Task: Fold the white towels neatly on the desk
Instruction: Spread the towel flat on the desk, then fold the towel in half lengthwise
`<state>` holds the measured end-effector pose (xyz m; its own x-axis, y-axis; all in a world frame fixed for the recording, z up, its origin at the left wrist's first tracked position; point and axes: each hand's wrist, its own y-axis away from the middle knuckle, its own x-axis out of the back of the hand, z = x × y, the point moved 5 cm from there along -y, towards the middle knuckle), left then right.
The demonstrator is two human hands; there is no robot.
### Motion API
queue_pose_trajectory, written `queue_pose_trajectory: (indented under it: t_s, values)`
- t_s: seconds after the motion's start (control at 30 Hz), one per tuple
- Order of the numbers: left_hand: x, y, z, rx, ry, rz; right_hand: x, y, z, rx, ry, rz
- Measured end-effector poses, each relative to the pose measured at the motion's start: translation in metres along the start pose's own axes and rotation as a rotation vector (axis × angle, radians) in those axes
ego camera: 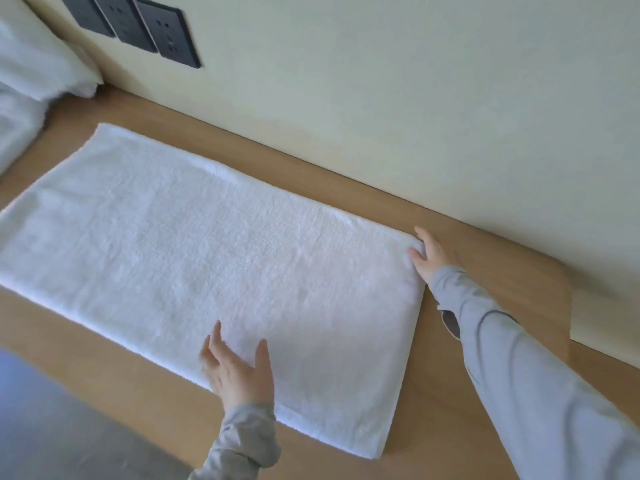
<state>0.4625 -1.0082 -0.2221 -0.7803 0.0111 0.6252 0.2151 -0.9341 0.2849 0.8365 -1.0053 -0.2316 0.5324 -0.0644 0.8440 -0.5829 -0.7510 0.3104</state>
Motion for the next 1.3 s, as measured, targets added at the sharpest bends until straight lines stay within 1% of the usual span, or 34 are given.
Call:
queue_pose_trajectory:
  t_s: [0.1, 0.17, 0.27, 0.43, 0.5, 0.6, 0.73, 0.8, 0.9, 1.0, 1.07, 1.17, 1.23, 1.3]
  values:
    - [0.003, 0.04, -0.02, 0.112, 0.018, 0.005, -0.002, -0.01, 0.001, 0.043, 0.002, -0.069]
    - [0.003, 0.064, -0.027, 0.251, 0.079, 0.045, 0.0, -0.015, 0.003, 0.058, 0.005, -0.094]
    - [-0.006, 0.092, -0.035, 0.516, 0.241, 0.057, 0.002, -0.02, 0.003, 0.064, -0.036, -0.121]
    - [-0.042, 0.132, -0.042, 0.851, 0.548, -0.01, 0.005, -0.028, 0.0, 0.031, -0.046, -0.108]
    - [-0.056, 0.144, -0.042, 0.925, 0.654, -0.05, 0.007, -0.033, 0.0, 0.007, -0.071, -0.102]
    - [-0.067, 0.157, -0.04, 0.964, 0.708, -0.081, 0.009, -0.037, -0.001, -0.002, -0.121, -0.12]
    - [-0.071, 0.162, -0.035, 0.942, 0.706, -0.067, 0.011, -0.036, 0.001, -0.001, -0.183, -0.113]
    - [-0.07, 0.165, -0.03, 0.94, 0.769, -0.063, 0.011, -0.034, 0.001, 0.004, -0.191, -0.113]
    - [-0.062, 0.164, -0.023, 0.874, 0.804, -0.046, 0.019, -0.032, -0.003, 0.036, -0.239, -0.088]
    - [-0.041, 0.161, -0.008, 0.755, 0.848, 0.029, 0.037, -0.028, -0.019, 0.109, -0.326, -0.038]
    - [-0.024, 0.157, 0.002, 0.635, 0.862, 0.065, 0.05, -0.024, -0.038, 0.184, -0.4, -0.026]
    - [0.001, 0.147, 0.017, 0.394, 0.833, 0.041, 0.071, -0.01, -0.074, 0.289, -0.509, 0.006]
    - [0.016, 0.139, 0.025, 0.293, 0.815, 0.031, 0.079, -0.003, -0.095, 0.328, -0.612, 0.026]
    - [0.035, 0.126, 0.032, 0.207, 0.863, 0.002, 0.083, 0.001, -0.116, 0.335, -0.706, 0.031]
